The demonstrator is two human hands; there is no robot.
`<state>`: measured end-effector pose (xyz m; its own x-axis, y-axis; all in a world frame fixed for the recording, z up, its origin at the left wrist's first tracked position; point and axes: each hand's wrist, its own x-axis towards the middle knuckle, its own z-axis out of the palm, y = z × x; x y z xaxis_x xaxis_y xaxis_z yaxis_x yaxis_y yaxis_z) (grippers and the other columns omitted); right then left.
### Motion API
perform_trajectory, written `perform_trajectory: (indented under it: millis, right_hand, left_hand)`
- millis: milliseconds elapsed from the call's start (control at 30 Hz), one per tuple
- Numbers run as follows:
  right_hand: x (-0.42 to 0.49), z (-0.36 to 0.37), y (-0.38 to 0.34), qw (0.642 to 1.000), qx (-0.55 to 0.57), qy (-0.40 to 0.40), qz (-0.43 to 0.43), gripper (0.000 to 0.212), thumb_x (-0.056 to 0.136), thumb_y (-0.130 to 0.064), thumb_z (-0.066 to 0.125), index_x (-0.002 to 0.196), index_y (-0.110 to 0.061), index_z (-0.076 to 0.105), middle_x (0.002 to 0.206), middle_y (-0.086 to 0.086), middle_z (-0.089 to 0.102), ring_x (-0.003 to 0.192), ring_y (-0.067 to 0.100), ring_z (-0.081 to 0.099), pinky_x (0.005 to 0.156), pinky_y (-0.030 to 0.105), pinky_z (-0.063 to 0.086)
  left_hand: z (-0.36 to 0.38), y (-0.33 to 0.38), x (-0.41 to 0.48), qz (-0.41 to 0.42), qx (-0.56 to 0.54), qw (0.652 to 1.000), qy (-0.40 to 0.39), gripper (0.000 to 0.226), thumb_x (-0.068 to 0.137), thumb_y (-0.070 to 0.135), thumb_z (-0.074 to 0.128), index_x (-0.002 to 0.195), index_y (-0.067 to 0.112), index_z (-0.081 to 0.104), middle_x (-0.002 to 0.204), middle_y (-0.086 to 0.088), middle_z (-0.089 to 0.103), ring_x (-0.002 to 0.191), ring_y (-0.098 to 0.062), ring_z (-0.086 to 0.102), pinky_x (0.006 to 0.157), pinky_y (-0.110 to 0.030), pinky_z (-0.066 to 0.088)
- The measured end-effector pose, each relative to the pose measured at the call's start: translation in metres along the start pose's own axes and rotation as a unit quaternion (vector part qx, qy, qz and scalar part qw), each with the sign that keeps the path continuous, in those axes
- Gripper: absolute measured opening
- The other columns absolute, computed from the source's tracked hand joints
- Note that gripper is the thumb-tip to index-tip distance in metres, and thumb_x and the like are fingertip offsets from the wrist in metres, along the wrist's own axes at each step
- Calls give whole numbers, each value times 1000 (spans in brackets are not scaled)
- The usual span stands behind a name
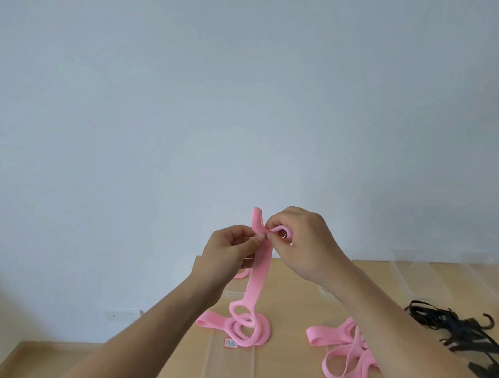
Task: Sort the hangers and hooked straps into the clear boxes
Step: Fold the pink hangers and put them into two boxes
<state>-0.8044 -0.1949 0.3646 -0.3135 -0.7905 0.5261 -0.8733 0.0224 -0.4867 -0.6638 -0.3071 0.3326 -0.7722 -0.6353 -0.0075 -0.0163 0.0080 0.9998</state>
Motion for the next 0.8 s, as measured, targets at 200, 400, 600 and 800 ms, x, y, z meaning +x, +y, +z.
perform_trajectory:
  millis: [200,400,600,800]
  right_hand:
    - [-6,7,1,1000,-16,4,-9,8,92,-16,71,84,-19,71,79,-8,58,66,9,53,63,23,44]
    - [-9,9,0,998,-53,12,-35,7,86,-7,71,88,-14,72,85,-1,62,71,16,56,63,30,48]
    - [-14,18,-1,991,-86,60,-84,13,80,3,73,84,-9,74,82,1,59,69,17,52,62,23,40]
    - [-19,21,0,994,-30,71,-83,16,85,-9,72,95,-20,79,90,-1,61,74,18,61,64,32,53]
  left_hand:
    - [-1,-1,-7,-4,11,1000,-10,26,89,34,69,111,26,78,103,-12,79,95,-30,77,96,-61,57]
    - [-4,9,-12,-16,2,998,-61,32,87,40,74,111,20,79,112,-15,77,100,-28,74,97,-52,57]
    - [-5,10,-9,-8,-29,998,-58,33,90,31,66,113,10,77,113,-24,74,105,-35,72,95,-45,56]
    - [-10,5,-6,5,-57,996,-72,25,95,6,58,116,-1,71,108,-17,77,101,-27,73,95,-38,57]
